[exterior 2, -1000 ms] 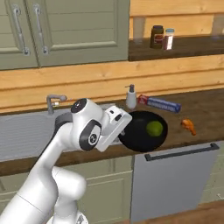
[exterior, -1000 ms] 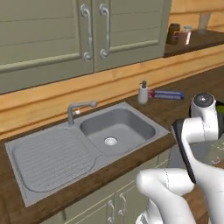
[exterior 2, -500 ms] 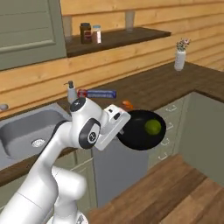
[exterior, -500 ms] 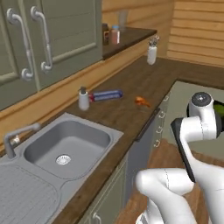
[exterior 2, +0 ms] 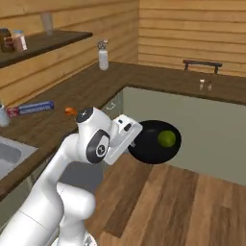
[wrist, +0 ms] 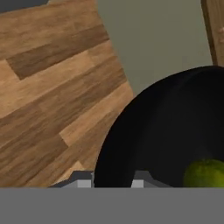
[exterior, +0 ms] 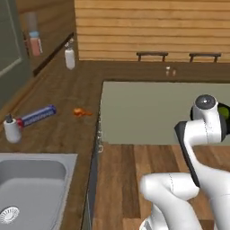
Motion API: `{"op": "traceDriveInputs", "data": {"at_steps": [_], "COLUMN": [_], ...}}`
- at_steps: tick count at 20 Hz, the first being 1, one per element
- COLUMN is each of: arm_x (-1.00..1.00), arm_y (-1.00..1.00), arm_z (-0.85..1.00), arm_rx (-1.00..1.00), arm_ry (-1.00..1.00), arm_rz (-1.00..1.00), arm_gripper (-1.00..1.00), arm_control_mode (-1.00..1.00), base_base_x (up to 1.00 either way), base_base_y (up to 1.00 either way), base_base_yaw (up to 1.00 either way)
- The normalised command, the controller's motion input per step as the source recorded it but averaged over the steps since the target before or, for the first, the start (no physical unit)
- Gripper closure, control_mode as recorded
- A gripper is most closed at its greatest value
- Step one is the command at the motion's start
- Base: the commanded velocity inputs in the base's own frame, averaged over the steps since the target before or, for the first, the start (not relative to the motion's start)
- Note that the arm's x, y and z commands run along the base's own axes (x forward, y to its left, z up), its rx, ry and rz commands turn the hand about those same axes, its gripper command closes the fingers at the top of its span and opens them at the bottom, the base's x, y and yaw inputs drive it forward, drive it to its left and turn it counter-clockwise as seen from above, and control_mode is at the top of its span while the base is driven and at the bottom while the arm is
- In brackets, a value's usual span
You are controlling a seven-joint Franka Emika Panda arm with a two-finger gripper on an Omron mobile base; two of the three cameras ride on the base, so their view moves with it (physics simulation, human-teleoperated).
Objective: Pick the lime from the sink and place it in the bowl. Then pick the bowl and place it in the microwave. Then close the microwave door and press the start button.
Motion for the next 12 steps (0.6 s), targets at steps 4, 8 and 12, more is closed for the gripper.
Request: {"op": "traceDriveInputs", "data": {"at_steps": [4, 8, 12], "arm_x": [0.00, 0.00, 0.00], "arm_y": [0.00, 0.00, 0.00], "arm_z": [0.00, 0.00, 0.00], "arm_rx": [0.00, 0.00, 0.00], "arm_ry": [0.00, 0.00, 0.00], "arm_rz": [0.00, 0.00, 0.00], "arm_gripper": [1.00, 1.00, 1.00], "arm_control_mode": [1.00, 1.00, 1.00], "base_base_x": [0.01, 0.04, 0.18], "base_base_y": [0.00, 0.00, 0.00], "base_base_yaw": [-0.91, -0.91, -0.89]}}
